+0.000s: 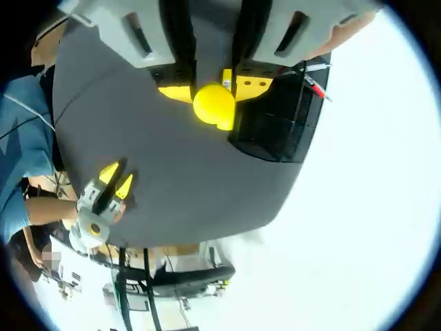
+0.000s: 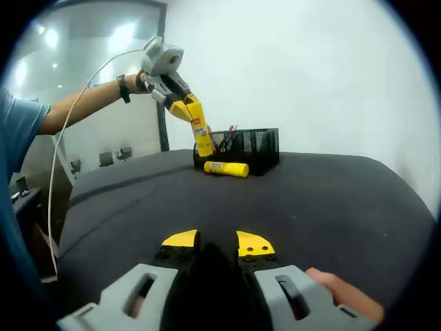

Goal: Pick up pens and glue sticks and place them into the holder.

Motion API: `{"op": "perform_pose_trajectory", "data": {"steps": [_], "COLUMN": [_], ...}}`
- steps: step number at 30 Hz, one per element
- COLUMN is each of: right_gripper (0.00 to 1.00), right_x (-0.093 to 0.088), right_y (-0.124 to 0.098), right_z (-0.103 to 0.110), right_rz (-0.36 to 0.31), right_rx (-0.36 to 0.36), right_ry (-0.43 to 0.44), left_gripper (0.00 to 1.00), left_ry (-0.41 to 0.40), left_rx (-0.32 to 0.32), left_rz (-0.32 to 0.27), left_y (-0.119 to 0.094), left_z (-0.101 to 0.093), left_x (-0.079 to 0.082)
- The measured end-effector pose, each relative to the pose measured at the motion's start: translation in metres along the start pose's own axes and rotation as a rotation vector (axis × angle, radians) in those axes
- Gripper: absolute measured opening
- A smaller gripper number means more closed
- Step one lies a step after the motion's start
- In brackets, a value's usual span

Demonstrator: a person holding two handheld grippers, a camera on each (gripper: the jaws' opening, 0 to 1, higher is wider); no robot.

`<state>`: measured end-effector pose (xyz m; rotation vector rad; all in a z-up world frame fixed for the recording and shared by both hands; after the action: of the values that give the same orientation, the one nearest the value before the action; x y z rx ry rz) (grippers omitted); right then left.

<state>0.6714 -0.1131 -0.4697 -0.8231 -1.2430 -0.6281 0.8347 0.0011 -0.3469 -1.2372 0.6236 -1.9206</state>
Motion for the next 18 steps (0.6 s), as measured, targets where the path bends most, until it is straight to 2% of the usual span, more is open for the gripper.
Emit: {"op": "perform_pose_trajectory", "data": {"steps": [4, 9, 12, 14, 18], "right_gripper": [0.17, 0.17, 0.17, 0.17, 0.17], "right_x": [0.0, 0.002, 0.002, 0.003, 0.004], "right_y": [0.0, 0.0, -0.001, 0.0, -0.001], "right_z": [-0.001, 0.001, 0.001, 0.001, 0.002], "right_rz": [0.0, -0.007, -0.01, -0.013, -0.021], "right_rx": [0.0, 0.001, 0.003, 0.006, 0.01], "right_ry": [0.002, 0.002, 0.003, 0.004, 0.005], "left_gripper": [0.15, 0.15, 0.15, 0.15, 0.15], "left_ry": [-0.038, -0.127, -0.173, -0.222, -0.307], "left_rx": [0.063, 0.14, 0.18, 0.233, 0.272], "left_rz": [-0.028, -0.068, -0.066, -0.06, -0.039], "left_y": [-0.012, -0.022, -0.025, -0.025, -0.02], "left_z": [0.019, 0.05, 0.067, 0.083, 0.098], "left_x": [-0.003, -0.008, -0.016, -0.024, -0.044]}}
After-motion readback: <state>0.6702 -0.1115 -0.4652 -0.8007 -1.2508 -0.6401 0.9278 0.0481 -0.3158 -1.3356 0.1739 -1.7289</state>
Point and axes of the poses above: the point that each gripper's makers call its tool centre point, and the gripper's own axes: y roughly forward along the fingers, z roughly to its left, x roughly out of its top, the point moved 1 cm from there along -y, roughly backward along the fingers, and after that the axes turned 7 degrees about x, right-handed, at the moved point
